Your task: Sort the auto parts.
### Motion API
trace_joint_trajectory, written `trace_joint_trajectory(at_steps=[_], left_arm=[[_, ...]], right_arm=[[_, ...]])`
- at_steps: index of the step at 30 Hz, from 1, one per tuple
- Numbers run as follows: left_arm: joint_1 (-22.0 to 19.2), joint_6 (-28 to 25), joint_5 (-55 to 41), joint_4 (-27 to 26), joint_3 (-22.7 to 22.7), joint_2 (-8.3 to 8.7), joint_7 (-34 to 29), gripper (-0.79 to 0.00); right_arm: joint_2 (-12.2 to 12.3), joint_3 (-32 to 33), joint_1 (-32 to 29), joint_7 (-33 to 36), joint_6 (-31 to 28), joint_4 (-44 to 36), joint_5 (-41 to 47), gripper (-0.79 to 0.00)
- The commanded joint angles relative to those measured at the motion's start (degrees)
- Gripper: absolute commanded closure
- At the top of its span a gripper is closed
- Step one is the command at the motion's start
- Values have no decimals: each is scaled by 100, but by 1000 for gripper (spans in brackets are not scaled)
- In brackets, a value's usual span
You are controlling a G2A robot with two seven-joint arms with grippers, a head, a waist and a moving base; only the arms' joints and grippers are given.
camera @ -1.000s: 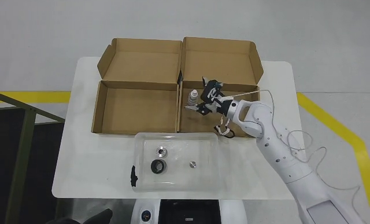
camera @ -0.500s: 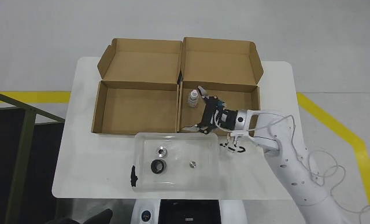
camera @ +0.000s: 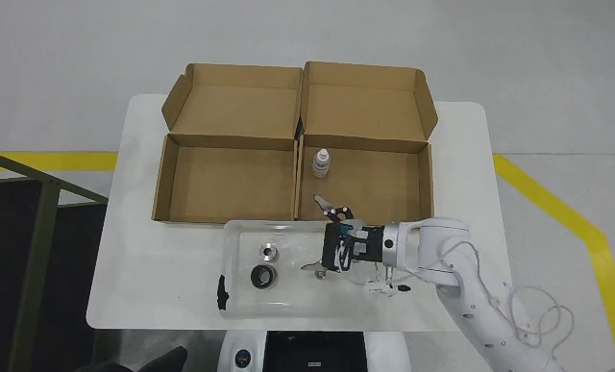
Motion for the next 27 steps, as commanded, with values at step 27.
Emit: trace_joint_trajectory(at_steps=[27], left_arm=[[0,0,0,0,0,0,0,-785]], right_arm=[[146,-608,-302,1025,-297,-250,-1220,-785]])
